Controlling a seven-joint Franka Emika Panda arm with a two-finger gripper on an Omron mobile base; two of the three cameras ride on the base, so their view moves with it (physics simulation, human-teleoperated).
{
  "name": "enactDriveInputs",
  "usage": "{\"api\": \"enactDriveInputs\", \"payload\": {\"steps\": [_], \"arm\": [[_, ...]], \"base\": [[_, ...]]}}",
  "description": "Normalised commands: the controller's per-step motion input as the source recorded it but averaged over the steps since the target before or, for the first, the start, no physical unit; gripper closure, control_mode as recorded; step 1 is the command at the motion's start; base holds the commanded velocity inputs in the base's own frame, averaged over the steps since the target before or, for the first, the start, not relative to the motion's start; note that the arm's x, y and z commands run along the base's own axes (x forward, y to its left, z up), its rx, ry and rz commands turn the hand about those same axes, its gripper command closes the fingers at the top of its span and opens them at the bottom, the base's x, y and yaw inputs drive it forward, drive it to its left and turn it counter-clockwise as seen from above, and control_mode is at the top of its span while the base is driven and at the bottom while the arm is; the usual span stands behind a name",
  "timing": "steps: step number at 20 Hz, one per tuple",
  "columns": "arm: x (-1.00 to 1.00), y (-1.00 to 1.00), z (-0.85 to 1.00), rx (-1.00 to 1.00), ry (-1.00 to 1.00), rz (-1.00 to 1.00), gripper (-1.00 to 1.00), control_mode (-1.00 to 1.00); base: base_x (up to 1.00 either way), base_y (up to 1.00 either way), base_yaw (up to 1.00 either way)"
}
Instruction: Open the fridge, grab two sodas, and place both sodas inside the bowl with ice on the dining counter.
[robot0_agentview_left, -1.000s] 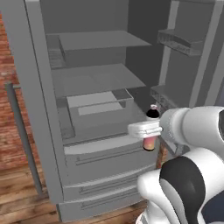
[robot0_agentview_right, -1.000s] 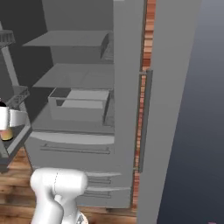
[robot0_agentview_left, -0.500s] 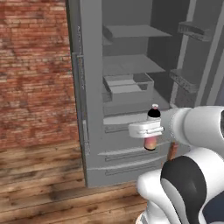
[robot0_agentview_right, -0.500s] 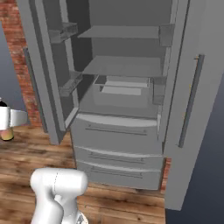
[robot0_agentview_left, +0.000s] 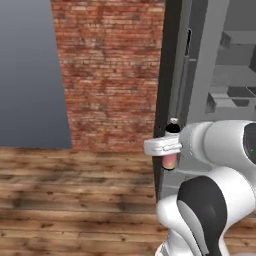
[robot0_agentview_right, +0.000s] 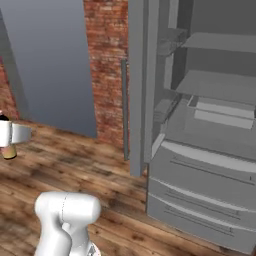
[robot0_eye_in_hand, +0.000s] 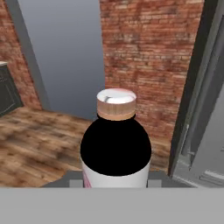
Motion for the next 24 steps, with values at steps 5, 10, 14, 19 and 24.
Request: {"api": "enactDriveInputs", "payload": {"steps": [5,10,14,19,24], "arm": [[0.0,0.0,0.0,0.0,0.0,0.0,1.0,1.0],[0.0,0.0,0.0,0.0,0.0,0.0,1.0,1.0],[0.0,0.0,0.0,0.0,0.0,0.0,1.0,1.0],[0.0,0.0,0.0,0.0,0.0,0.0,1.0,1.0],[0.0,0.0,0.0,0.0,0.0,0.0,1.0,1.0]], "base": [[0.02,0.63,0.49],[0.32,0.47,0.45],[0.71,0.28,0.38],[0.8,0.26,0.37],[0.91,0.39,0.3]]}}
